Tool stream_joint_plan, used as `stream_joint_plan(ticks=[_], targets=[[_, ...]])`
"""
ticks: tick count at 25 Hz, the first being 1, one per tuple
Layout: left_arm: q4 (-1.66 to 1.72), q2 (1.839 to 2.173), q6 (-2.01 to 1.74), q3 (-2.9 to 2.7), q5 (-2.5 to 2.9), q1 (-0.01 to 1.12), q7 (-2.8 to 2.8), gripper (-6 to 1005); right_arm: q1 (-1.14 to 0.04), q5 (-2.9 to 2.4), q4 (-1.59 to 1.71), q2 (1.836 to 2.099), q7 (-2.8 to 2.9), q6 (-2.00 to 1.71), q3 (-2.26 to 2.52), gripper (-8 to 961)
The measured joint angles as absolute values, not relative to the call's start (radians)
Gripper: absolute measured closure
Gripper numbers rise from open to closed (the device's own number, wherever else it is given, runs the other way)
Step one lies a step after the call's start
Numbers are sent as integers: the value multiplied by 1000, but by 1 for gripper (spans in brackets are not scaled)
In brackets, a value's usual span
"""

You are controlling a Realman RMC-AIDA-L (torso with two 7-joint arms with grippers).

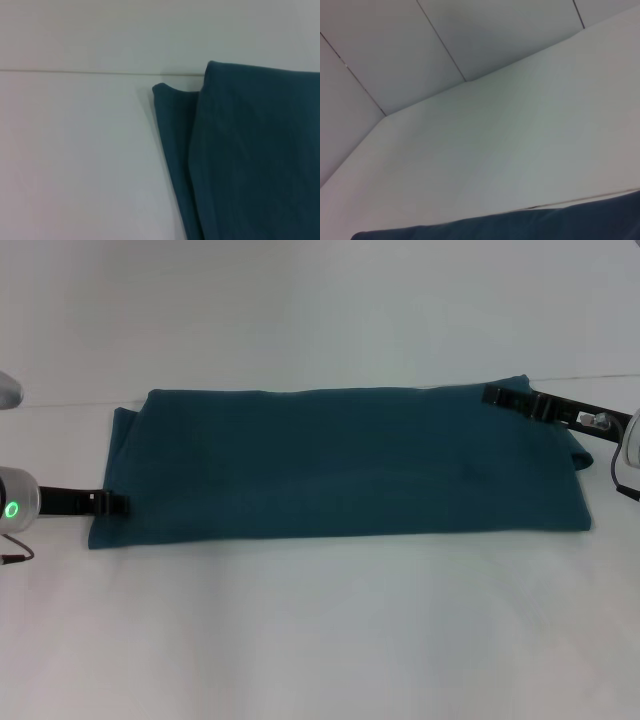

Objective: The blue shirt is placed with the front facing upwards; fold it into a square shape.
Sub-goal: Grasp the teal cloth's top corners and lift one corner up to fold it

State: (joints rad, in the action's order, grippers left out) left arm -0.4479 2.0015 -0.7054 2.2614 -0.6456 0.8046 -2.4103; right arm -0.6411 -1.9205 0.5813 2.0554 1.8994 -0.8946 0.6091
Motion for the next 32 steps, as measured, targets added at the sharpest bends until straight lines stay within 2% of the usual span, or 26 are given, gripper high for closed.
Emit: stream_joint_plan(ticks=[10,15,23,32], targets=[[-458,2003,-727,2266,-651,802,-2400,675,-641,-1922,581,2051,1917,-891,621,173],[-489,2009,-755,2271,-687,789,-2380,907,-641,-1922,580,2049,1924,-891,621,173],[-536,2011,-816,2270,-809,764,-2301,996,-638,-1922,580,2049,1927,-891,621,172],[-606,2040,-869,2271,-857,757,-2258,996,-636,-1920,580,2057,1921,-896,621,172]])
